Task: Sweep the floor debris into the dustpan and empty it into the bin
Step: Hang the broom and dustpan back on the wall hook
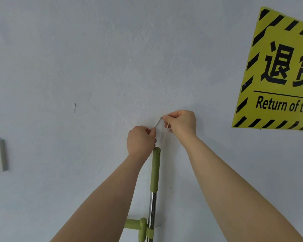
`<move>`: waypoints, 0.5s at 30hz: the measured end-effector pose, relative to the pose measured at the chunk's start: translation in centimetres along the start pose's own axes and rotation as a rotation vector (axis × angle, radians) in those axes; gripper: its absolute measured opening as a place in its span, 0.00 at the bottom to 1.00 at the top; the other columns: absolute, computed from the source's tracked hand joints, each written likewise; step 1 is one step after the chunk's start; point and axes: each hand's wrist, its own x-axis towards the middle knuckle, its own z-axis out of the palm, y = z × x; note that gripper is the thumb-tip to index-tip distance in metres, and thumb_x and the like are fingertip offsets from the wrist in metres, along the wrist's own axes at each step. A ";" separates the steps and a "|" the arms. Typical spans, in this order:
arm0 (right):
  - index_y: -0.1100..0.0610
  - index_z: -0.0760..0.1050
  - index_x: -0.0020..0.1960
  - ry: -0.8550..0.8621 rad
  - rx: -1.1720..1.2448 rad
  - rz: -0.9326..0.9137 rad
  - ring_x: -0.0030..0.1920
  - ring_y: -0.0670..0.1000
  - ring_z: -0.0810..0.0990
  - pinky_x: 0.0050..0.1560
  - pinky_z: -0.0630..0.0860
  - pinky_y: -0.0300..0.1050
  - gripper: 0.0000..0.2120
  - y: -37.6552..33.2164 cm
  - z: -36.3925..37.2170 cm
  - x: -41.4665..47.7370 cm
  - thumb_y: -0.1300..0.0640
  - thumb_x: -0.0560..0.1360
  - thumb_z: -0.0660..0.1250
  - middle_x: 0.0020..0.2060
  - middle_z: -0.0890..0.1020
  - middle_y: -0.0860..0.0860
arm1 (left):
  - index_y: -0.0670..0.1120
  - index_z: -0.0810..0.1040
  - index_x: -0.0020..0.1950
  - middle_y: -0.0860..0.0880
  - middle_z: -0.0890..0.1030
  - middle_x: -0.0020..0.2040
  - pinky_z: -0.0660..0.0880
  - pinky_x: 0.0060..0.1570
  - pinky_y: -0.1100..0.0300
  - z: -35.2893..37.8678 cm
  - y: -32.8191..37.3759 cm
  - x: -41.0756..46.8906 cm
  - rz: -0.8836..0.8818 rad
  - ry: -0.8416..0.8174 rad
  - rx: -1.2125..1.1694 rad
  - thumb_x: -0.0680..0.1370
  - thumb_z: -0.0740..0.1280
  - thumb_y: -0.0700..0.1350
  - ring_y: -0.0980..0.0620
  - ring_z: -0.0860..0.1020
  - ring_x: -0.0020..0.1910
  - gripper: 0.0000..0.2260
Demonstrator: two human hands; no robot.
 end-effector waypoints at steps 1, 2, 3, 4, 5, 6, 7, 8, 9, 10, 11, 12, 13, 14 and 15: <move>0.54 0.80 0.29 -0.002 0.003 0.018 0.33 0.54 0.84 0.40 0.82 0.56 0.11 0.3 0.2 -0.3 0.56 0.69 0.72 0.27 0.83 0.50 | 0.45 0.81 0.32 0.53 0.82 0.27 0.82 0.35 0.58 0.2 0.0 -0.1 0.002 -0.019 -0.003 0.79 0.66 0.49 0.58 0.80 0.25 0.17; 0.54 0.80 0.29 -0.004 0.007 0.037 0.33 0.54 0.85 0.40 0.82 0.56 0.11 0.6 0.3 -0.7 0.55 0.70 0.72 0.27 0.84 0.50 | 0.45 0.81 0.32 0.53 0.82 0.27 0.83 0.36 0.56 0.3 0.0 -0.2 0.001 -0.044 -0.003 0.79 0.67 0.49 0.57 0.80 0.25 0.17; 0.55 0.80 0.29 -0.002 0.013 0.049 0.33 0.55 0.85 0.40 0.82 0.57 0.12 0.9 0.5 -1.0 0.54 0.70 0.72 0.28 0.84 0.51 | 0.45 0.82 0.32 0.52 0.82 0.28 0.83 0.38 0.55 0.5 -0.1 -0.3 0.001 -0.068 -0.004 0.79 0.67 0.50 0.55 0.81 0.26 0.17; 0.54 0.80 0.29 -0.002 0.023 0.061 0.34 0.55 0.85 0.40 0.82 0.57 0.12 1.1 0.6 -1.3 0.53 0.70 0.72 0.28 0.84 0.52 | 0.45 0.82 0.32 0.52 0.82 0.28 0.83 0.39 0.53 0.6 -0.1 -0.4 -0.001 -0.090 -0.012 0.79 0.67 0.50 0.53 0.81 0.27 0.17; 0.54 0.80 0.30 -0.002 0.032 0.062 0.34 0.55 0.85 0.41 0.82 0.57 0.12 1.4 0.7 -1.5 0.53 0.71 0.72 0.29 0.84 0.52 | 0.44 0.82 0.33 0.52 0.83 0.28 0.83 0.40 0.52 0.6 -0.2 -0.4 0.002 -0.104 -0.025 0.79 0.68 0.50 0.52 0.82 0.28 0.17; 0.53 0.80 0.30 -0.007 0.025 0.063 0.35 0.55 0.85 0.41 0.82 0.57 0.11 1.4 0.8 -1.7 0.54 0.71 0.71 0.30 0.84 0.52 | 0.44 0.83 0.33 0.51 0.83 0.29 0.83 0.40 0.50 0.6 -0.2 -0.4 0.001 -0.120 -0.032 0.79 0.68 0.49 0.50 0.82 0.30 0.16; 0.52 0.80 0.31 -0.008 0.021 0.057 0.35 0.55 0.85 0.41 0.82 0.57 0.11 1.5 0.9 -1.7 0.54 0.71 0.71 0.30 0.84 0.52 | 0.44 0.83 0.34 0.50 0.84 0.30 0.83 0.41 0.49 0.6 -0.2 -0.4 0.006 -0.136 -0.035 0.78 0.68 0.48 0.49 0.83 0.31 0.15; 0.52 0.80 0.32 -0.013 0.017 0.058 0.35 0.55 0.84 0.42 0.82 0.57 0.10 1.5 0.8 -1.9 0.54 0.71 0.71 0.31 0.84 0.52 | 0.45 0.83 0.34 0.48 0.84 0.32 0.83 0.41 0.48 0.4 -0.3 -0.5 0.008 -0.156 -0.033 0.78 0.68 0.47 0.47 0.83 0.33 0.14; 0.53 0.81 0.33 -0.012 0.021 0.053 0.36 0.55 0.84 0.42 0.82 0.57 0.09 1.7 0.9 -1.9 0.54 0.71 0.71 0.31 0.84 0.53 | 0.46 0.82 0.35 0.47 0.85 0.34 0.83 0.42 0.47 0.4 -0.6 -0.6 0.010 -0.175 -0.035 0.78 0.69 0.47 0.47 0.84 0.35 0.12; 0.56 0.81 0.34 -0.012 0.023 0.056 0.35 0.55 0.83 0.42 0.82 0.56 0.09 1.8 0.8 -2.2 0.54 0.71 0.70 0.31 0.84 0.54 | 0.47 0.82 0.36 0.47 0.85 0.35 0.83 0.43 0.47 0.2 -0.8 -0.8 0.007 -0.193 -0.035 0.78 0.69 0.46 0.47 0.84 0.36 0.10; 0.58 0.82 0.35 -0.006 0.028 0.053 0.34 0.55 0.82 0.41 0.81 0.54 0.10 2.2 0.9 -2.3 0.53 0.70 0.70 0.32 0.84 0.56 | 0.47 0.82 0.39 0.47 0.85 0.36 0.83 0.44 0.47 0.0 -1.1 -1.0 0.009 -0.207 -0.036 0.78 0.69 0.46 0.48 0.84 0.36 0.09; 0.60 0.82 0.37 -0.007 0.028 0.059 0.33 0.54 0.80 0.39 0.79 0.52 0.11 2.3 0.8 -2.5 0.52 0.70 0.69 0.34 0.84 0.58 | 0.48 0.82 0.41 0.48 0.85 0.37 0.83 0.44 0.47 -0.3 -1.3 -1.2 0.007 -0.219 -0.037 0.78 0.69 0.46 0.48 0.84 0.37 0.07; 0.60 0.82 0.39 -0.013 0.039 0.065 0.33 0.52 0.79 0.39 0.78 0.49 0.10 2.7 0.8 -2.6 0.52 0.70 0.69 0.35 0.84 0.57 | 0.47 0.83 0.44 0.48 0.85 0.38 0.83 0.45 0.48 -0.6 -1.6 -1.3 0.012 -0.225 -0.040 0.78 0.68 0.46 0.49 0.84 0.38 0.06; 0.58 0.82 0.43 -0.024 0.042 0.080 0.36 0.49 0.80 0.41 0.77 0.47 0.10 2.8 0.8 -3.0 0.51 0.70 0.70 0.37 0.84 0.54 | 0.47 0.83 0.46 0.49 0.85 0.39 0.83 0.46 0.48 -0.9 -1.8 -1.6 0.015 -0.224 -0.041 0.79 0.68 0.47 0.49 0.84 0.39 0.06; 0.55 0.82 0.49 -0.037 0.049 0.089 0.41 0.48 0.81 0.46 0.79 0.46 0.12 3.0 0.8 -3.3 0.50 0.70 0.71 0.41 0.83 0.49 | 0.46 0.83 0.49 0.49 0.85 0.40 0.83 0.47 0.48 -1.4 -2.0 -1.8 0.019 -0.216 -0.045 0.79 0.68 0.47 0.50 0.83 0.39 0.07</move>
